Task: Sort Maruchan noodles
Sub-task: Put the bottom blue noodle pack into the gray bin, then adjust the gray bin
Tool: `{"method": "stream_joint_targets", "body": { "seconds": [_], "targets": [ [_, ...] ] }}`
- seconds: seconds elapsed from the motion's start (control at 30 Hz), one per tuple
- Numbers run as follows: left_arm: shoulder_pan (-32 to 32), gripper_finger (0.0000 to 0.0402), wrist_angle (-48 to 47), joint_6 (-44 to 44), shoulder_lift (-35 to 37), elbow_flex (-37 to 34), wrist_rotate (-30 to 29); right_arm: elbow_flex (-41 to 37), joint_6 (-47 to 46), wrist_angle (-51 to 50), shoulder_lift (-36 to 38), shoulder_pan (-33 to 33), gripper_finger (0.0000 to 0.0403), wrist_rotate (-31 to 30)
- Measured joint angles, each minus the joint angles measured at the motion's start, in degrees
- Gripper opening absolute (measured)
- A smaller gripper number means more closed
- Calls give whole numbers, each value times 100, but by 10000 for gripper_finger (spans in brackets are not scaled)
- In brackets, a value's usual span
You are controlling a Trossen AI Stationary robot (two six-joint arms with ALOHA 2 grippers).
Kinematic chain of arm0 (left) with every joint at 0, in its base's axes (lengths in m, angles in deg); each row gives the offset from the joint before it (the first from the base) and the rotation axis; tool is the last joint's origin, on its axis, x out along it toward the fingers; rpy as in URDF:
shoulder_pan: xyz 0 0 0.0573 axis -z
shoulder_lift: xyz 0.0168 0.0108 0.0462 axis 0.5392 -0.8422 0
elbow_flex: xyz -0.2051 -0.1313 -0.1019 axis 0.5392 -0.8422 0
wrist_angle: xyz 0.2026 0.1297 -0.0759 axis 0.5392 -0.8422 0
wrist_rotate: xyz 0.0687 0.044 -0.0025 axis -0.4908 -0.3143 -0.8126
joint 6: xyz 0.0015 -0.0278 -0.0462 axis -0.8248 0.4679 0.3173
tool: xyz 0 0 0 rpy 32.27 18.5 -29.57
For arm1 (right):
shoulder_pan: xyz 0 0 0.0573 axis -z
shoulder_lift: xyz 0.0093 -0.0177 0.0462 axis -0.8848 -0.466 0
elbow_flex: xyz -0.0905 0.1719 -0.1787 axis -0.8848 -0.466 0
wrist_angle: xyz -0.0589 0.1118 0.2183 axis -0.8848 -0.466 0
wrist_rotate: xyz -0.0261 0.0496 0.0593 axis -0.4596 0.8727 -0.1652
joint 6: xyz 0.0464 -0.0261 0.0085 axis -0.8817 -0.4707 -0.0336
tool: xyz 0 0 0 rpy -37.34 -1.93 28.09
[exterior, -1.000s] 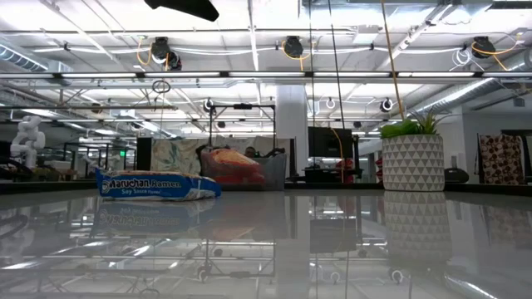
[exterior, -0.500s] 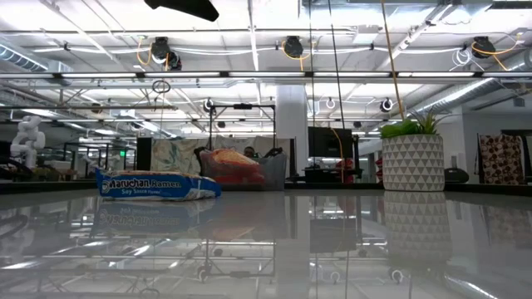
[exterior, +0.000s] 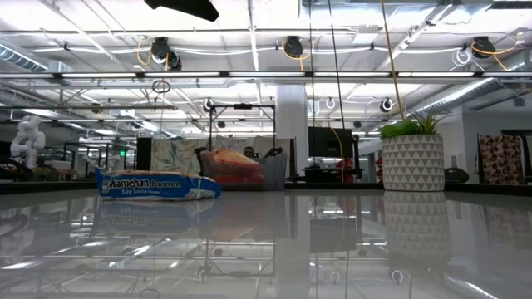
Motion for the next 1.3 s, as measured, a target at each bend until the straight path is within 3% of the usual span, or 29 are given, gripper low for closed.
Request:
{"method": "stream_joint_targets", "body": {
  "seconds": [0.57, 0.73, 0.87, 1.3],
  "targets": [
    [-186, 321, 79, -56, -380, 0, 17, 7, -39, -138, 135, 2, 164, -157],
    [-333, 321, 166, -66, -514, 0, 455, 7, -88, 212, 144, 2, 164, 121],
    [-332, 321, 417, -192, -507, 0, 608, 11, -527, 382, 144, -19, 164, 482],
    [-332, 321, 688, -307, -503, 0, 632, 11, -1650, 584, 144, -325, 164, 381]
  ]
}}
